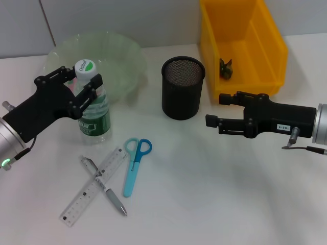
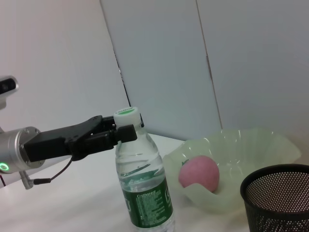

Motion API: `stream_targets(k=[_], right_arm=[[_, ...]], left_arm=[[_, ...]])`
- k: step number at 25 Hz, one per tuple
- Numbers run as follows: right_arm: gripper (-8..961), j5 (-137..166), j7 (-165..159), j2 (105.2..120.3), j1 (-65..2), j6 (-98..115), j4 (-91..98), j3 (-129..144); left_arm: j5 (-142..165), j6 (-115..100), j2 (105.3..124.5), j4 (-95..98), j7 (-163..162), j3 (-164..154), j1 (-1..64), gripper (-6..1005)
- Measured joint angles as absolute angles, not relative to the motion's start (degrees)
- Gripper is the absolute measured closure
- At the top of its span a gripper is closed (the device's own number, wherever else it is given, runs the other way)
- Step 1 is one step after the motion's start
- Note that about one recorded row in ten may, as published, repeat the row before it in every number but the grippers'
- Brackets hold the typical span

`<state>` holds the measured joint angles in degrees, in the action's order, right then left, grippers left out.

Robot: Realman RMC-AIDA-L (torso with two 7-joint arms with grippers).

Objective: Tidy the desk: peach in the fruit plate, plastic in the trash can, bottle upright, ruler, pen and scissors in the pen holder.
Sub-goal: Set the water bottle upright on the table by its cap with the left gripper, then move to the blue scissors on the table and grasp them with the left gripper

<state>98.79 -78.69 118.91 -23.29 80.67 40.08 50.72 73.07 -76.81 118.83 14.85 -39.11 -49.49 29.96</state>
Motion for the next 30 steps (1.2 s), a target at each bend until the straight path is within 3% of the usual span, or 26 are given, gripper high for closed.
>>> stream_targets(k=[4,14,20,30], right_arm=[[138,98.79,-78.74,118.91,-23.29,80.68,40.07,50.72],[138,98.79,-78.75,118.82,-23.29,80.83,40.08,50.71],[138,98.79,-78.75,118.82,-23.43,80.81,40.08,50.71],[138,98.77,-78.75,118.88,-23.99,80.68,40.08,50.69]], left_arm=[[73.0,-76.81,118.83,14.85,-39.11,-49.46,29.84,550],[72.98,-76.87,118.71,15.11,-39.15,-49.83,29.57,439],[73.0,-77.66,118.43,16.52,-40.56,-49.52,28.43,277],[72.99,-79.09,118.36,22.21,-47.12,-49.82,25.01,204]])
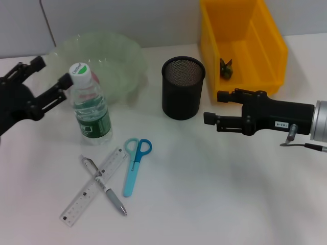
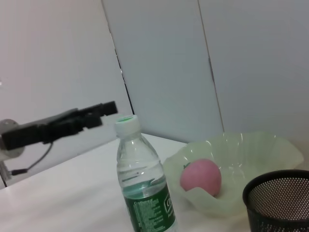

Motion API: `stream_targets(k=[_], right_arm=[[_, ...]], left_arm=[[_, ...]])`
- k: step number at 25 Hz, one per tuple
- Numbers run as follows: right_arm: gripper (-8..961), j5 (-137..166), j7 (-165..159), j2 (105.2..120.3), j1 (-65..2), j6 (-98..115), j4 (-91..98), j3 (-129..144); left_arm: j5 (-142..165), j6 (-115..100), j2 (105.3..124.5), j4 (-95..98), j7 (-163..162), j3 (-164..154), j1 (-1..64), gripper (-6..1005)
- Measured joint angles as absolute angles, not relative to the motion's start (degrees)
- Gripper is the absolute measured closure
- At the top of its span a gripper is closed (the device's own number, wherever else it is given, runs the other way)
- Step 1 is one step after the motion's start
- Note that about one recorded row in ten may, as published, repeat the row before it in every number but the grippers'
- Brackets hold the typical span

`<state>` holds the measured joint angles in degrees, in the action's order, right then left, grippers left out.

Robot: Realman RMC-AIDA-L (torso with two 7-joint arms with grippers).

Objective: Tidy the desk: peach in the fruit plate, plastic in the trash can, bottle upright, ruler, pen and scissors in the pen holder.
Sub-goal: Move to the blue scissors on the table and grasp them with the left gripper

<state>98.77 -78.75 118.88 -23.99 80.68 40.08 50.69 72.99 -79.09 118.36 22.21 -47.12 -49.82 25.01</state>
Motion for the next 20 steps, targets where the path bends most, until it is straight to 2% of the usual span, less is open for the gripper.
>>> stream_targets(k=[6,11,20], right_arm=[[138,98.34,-78.52,118.91,-24.12,80.51,40.07,50.24],[138,98.34,-78.48,118.91,-24.49,80.52,40.08,50.65],[138,98.9,-78.03,118.88,-24.88,80.98,40.17,51.44]], left_arm=[[73.57,-85.97,118.37,38.62,-63.34,-54.09,15.74,204],[73.96,-86.07,118.42,49.7,-74.05,-60.44,11.8,203],[88.1,-85.5,118.47,72.79,-103.83,-68.14,9.65,205]])
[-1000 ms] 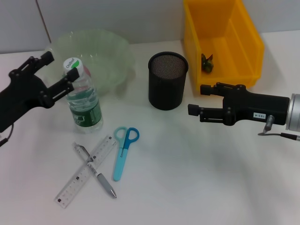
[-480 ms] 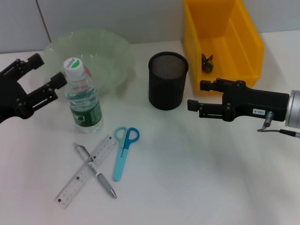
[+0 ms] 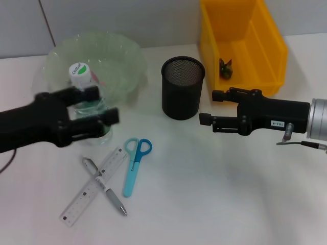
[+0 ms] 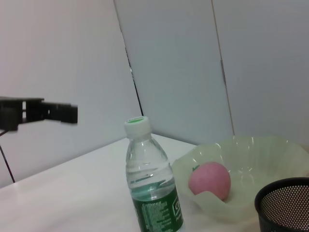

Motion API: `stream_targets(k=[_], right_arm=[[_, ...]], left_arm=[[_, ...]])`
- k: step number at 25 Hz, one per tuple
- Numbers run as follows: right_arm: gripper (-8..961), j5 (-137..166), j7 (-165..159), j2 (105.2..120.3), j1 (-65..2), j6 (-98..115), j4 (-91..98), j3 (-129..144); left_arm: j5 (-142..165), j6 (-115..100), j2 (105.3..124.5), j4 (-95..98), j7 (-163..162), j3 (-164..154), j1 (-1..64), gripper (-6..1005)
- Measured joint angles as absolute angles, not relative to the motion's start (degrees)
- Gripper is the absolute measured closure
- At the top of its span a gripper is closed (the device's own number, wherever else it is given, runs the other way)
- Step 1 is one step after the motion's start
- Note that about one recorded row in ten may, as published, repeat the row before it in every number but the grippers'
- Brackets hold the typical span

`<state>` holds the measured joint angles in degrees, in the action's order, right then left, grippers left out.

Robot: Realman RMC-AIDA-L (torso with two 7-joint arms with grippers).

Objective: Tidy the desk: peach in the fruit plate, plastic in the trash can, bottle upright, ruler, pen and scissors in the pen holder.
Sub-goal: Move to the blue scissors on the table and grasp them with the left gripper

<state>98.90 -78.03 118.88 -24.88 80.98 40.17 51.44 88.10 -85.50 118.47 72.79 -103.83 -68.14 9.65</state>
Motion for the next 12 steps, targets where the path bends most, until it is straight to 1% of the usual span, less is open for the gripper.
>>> stream_targets(k=[5,12], right_arm=[[138,99.98,-77.9,118.71,-24.89,80.58,40.62,51.28],[138,100.22,-77.19,118.23,-24.2,80.48,42.16,50.14]], left_arm=[[95.14,-85.33,118.49,78.69,-117.96,-70.23,12.37,208],[108.14,-87.14,118.41,83.22,-140.59,-73.27,20.71,210]])
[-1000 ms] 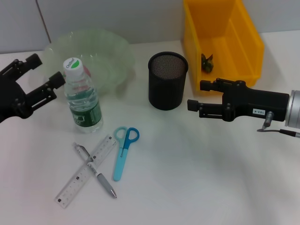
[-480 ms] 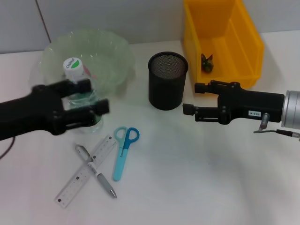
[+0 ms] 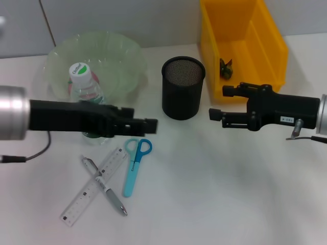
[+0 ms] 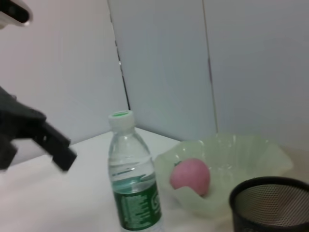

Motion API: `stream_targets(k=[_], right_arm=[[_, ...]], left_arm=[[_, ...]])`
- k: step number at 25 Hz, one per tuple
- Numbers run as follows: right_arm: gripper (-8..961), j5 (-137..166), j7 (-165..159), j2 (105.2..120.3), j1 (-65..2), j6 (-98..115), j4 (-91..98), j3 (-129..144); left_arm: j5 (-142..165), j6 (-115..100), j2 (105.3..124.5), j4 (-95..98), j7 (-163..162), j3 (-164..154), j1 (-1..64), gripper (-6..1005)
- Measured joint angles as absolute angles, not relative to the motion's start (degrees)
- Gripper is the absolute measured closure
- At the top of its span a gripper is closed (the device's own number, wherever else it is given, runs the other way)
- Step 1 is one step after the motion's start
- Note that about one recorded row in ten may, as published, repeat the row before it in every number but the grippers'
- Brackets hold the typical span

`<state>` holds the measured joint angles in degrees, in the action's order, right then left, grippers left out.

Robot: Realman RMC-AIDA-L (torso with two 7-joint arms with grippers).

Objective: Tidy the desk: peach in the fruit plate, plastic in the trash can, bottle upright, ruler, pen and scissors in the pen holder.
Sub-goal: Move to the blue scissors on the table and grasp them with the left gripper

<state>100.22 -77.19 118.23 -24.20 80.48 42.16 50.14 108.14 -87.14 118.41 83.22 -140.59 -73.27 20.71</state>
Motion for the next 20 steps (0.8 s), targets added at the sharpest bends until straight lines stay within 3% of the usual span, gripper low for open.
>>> stream_targets(k=[8,20], right_arm=[[139,101.78,-77.17,117.07,-24.45,79.61,42.4,49.84],[139,105.89,-77.68,116.92,-25.46,78.83,44.57,49.37]], left_arm=[[124.42,-89.37,118.64,83.06,-156.9,-80.42,31.05,212],[134.24,-90.85,119.12,72.57,-164.74,-84.02,42.5,213]])
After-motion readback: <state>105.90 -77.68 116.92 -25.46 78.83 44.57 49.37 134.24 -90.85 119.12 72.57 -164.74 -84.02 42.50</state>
